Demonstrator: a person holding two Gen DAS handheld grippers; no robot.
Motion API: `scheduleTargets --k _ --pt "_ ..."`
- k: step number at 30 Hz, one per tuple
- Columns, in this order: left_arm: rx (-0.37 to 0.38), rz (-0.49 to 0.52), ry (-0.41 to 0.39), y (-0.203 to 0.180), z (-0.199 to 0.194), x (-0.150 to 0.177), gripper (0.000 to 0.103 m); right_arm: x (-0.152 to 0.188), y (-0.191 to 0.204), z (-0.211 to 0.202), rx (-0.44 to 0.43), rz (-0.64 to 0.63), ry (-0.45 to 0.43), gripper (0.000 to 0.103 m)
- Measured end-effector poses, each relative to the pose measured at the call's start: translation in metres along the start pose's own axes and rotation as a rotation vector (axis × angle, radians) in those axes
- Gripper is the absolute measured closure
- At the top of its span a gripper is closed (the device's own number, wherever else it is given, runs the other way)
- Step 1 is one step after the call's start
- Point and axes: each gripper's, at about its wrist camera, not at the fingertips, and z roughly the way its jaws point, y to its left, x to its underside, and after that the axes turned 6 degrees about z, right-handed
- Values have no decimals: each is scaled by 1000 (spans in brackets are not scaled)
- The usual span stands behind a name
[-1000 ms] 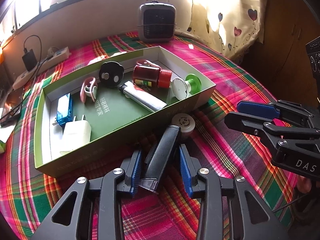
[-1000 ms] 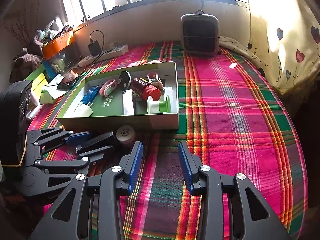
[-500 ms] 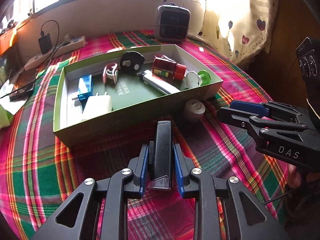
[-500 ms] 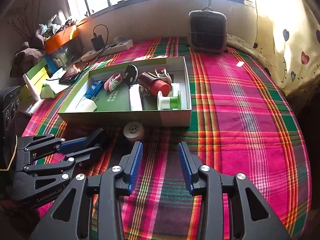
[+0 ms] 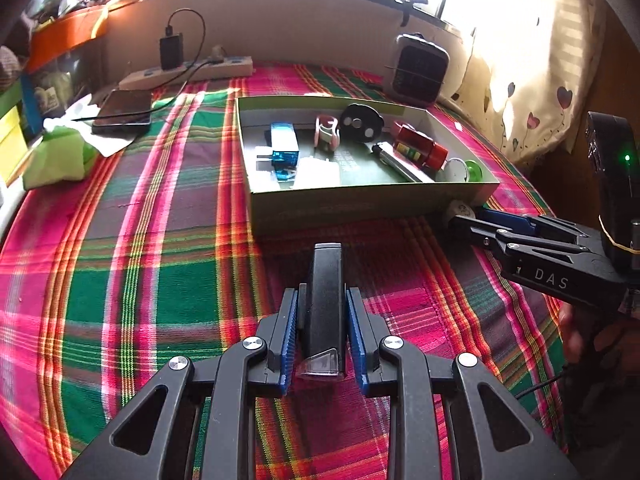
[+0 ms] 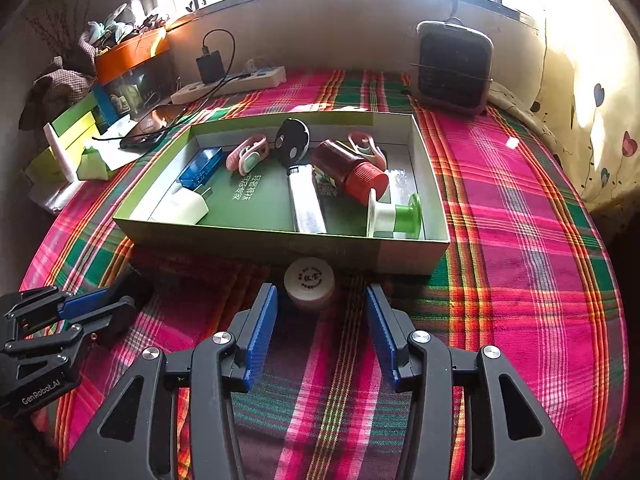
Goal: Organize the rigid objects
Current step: 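Close right gripper on the white round jar while left gripper lifts the flashlight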
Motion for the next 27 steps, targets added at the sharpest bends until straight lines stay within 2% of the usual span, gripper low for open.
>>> scheduleTargets --k 3,8,17,18,19,21,27 --pt "4 -10 -4 4 0 1 80 -1 4 6 -4 -5 13 56" --pt "3 -4 -12 3 1 1 80 -1 10 13 50 -30 10 56" --pt "10 -8 -16 3 1 1 80 -4 7 14 61 10 -2 56" --pt "10 -9 -17 3 1 1 80 -4 7 14 65 10 -3 59" --pt "10 -9 -17 3 1 1 80 -4 6 14 72 12 -4 66" --pt "10 -9 -17 3 1 1 80 -3 5 13 76 16 -7 72" --pt "10 -8 -17 3 1 1 80 -2 5 11 72 20 -8 74"
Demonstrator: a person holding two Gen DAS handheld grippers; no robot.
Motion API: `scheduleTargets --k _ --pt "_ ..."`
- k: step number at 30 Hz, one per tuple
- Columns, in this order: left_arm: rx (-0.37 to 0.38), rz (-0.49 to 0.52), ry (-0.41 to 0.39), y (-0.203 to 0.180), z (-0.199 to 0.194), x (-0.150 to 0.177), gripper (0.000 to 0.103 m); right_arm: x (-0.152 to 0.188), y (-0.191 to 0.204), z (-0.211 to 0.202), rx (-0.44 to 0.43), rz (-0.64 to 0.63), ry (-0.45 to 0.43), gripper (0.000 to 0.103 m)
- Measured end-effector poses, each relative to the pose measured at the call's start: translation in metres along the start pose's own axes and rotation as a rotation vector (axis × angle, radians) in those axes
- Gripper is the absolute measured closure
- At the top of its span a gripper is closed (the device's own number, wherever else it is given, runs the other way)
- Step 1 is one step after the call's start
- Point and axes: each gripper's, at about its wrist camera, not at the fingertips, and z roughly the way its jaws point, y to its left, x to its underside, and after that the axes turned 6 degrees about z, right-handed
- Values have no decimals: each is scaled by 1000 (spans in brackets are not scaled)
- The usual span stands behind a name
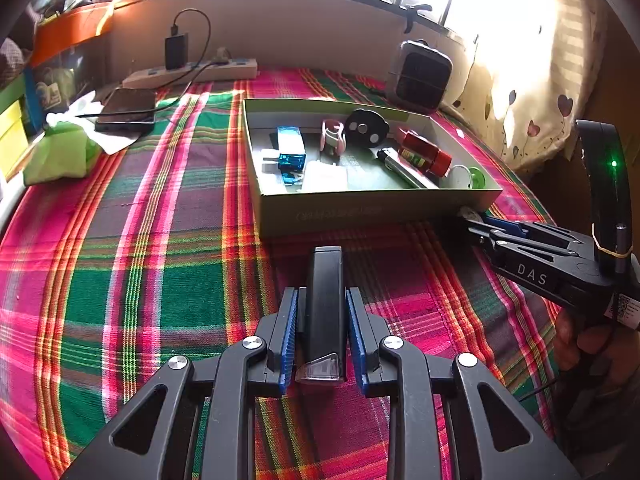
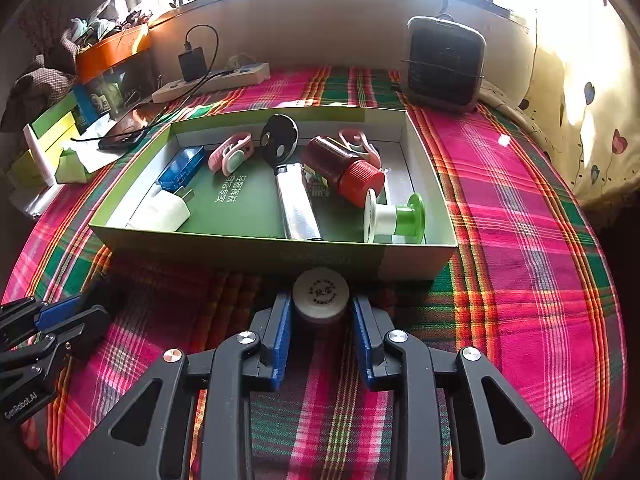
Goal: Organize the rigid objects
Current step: 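Close right gripper on the white round jar while left gripper lifts the flashlight, then carry the flashlight in left gripper and jar in right gripper over the box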
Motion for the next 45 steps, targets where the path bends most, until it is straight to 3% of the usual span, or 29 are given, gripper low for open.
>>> scheduleTargets --k 38,45 --pt "7 -8 -1 -2 -5 -1 82 10 5 -23 -91 -10 -27 74" --pt "-13 4 18 -4 1 -2 77 11 5 -23 -98 -7 -25 74"
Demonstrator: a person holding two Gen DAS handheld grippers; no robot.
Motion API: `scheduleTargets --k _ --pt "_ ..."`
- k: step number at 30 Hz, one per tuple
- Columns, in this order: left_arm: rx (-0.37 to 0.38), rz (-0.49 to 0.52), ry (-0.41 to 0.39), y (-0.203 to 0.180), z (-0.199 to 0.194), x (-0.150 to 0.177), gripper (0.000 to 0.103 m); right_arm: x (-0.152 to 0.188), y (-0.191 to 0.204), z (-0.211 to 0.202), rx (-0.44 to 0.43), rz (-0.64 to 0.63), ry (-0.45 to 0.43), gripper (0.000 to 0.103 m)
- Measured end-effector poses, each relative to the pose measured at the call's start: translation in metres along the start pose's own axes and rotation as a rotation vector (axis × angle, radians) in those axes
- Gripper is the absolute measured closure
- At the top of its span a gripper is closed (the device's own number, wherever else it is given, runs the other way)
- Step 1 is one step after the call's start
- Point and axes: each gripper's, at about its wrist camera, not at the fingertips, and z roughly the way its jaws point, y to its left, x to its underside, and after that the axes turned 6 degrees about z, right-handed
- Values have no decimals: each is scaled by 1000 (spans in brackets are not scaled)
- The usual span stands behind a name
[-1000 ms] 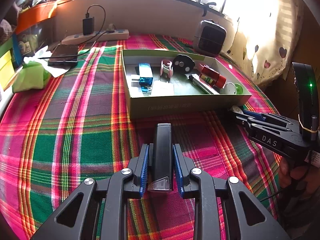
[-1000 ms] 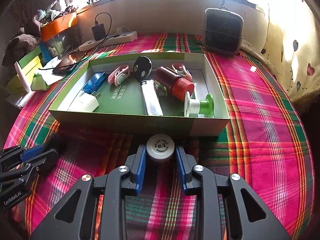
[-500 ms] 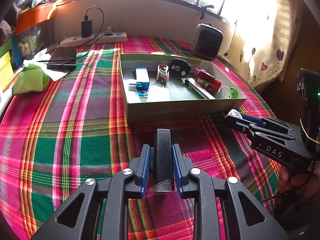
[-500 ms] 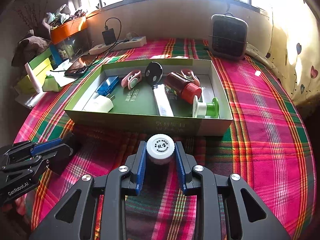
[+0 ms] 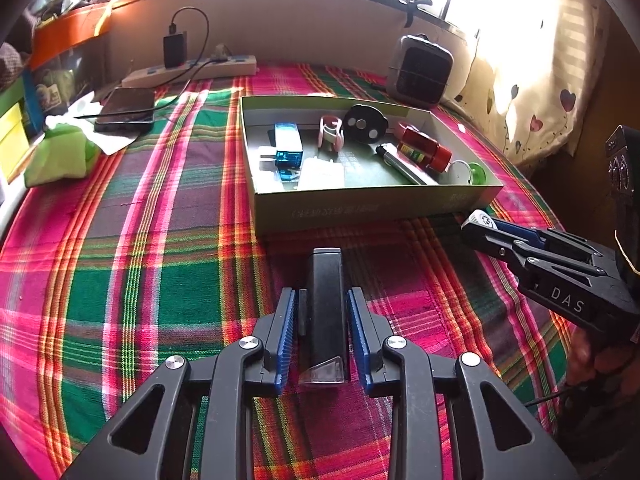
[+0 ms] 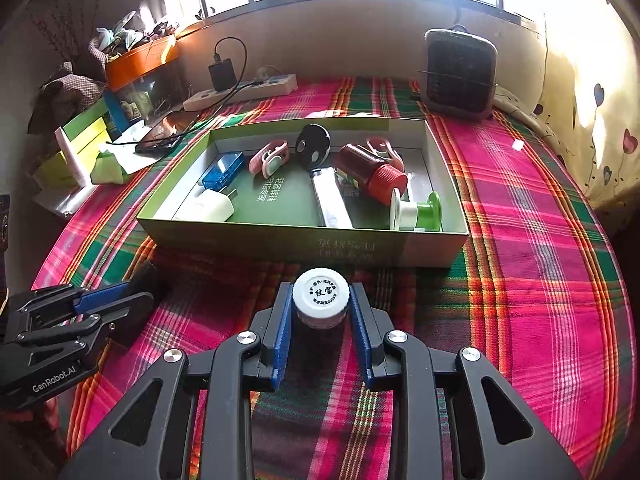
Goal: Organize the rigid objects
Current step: 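Carry the flashlight in left gripper and jar in right gripper over the box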
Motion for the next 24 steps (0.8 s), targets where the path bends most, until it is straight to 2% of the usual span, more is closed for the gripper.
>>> scheduleTargets --k 6,8,24 --pt "-17 8 -6 -3 0 1 77 0 0 -1 -4 7 -3 74" --pt "-22 12 -7 -3 -1 1 81 0 0 -2 -6 8 -3 74" --pt "-6 10 -47 -8 -18 -4 81 2 2 -11 -24 4 -19 74"
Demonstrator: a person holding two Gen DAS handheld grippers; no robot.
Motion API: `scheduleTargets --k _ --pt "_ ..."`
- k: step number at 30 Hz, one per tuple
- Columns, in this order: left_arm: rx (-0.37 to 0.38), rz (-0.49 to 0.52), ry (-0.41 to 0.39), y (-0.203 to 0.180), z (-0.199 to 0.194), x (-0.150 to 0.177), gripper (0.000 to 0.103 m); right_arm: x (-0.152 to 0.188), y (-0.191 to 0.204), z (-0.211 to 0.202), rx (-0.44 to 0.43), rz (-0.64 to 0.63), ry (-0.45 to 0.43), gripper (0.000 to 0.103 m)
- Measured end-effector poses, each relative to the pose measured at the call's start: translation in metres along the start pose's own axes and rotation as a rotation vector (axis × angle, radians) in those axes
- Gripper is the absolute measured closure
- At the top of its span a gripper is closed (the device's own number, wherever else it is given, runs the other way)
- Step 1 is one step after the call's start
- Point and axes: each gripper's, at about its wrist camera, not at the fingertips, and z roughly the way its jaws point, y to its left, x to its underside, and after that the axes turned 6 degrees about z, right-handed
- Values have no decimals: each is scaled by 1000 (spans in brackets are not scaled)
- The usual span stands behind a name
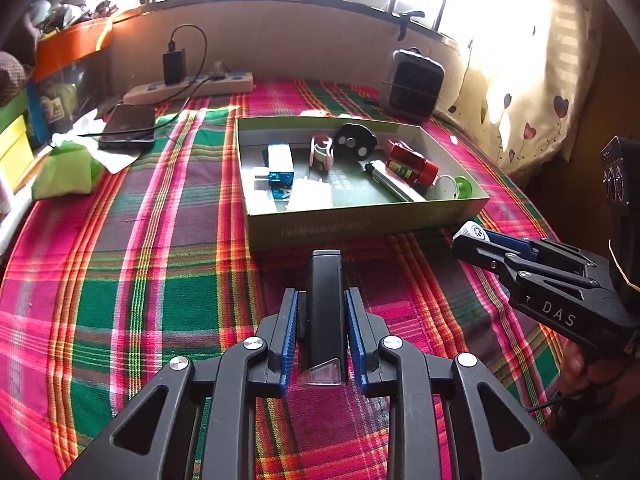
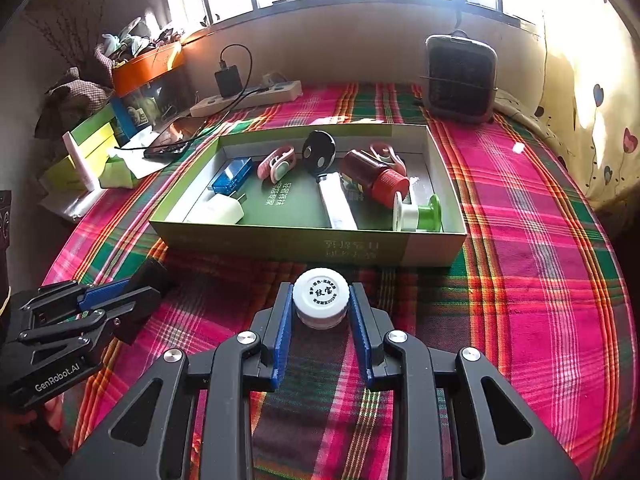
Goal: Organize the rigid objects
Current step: 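Carry the flashlight in left gripper and jar in right gripper over the box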
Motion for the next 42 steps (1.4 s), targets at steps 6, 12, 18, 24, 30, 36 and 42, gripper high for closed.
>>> scheduleTargets --k 6,12,18,24,30,36,42 --pt "-2 9 -19 -3 -8 -8 81 0 1 -6 -6 -4 -14 74" --pt "2 24 -37 -6 -12 -18 81 -3 2 -13 -14 -9 -31 74" --pt "10 28 -50 -7 -13 -30 81 -8 4 -19 -23 -15 -51 74" --pt "20 29 -64 -6 -13 -43 81 -16 5 -21 -32 -17 -64 74" --pt "37 19 -57 -4 -5 -55 81 -26 6 -22 -40 -20 -77 74" --pt "44 12 -57 -1 3 -69 81 -39 7 -20 -44 -25 -87 74" --pt "49 5 -49 3 14 -81 81 -51 7 -13 -47 -28 -84 74"
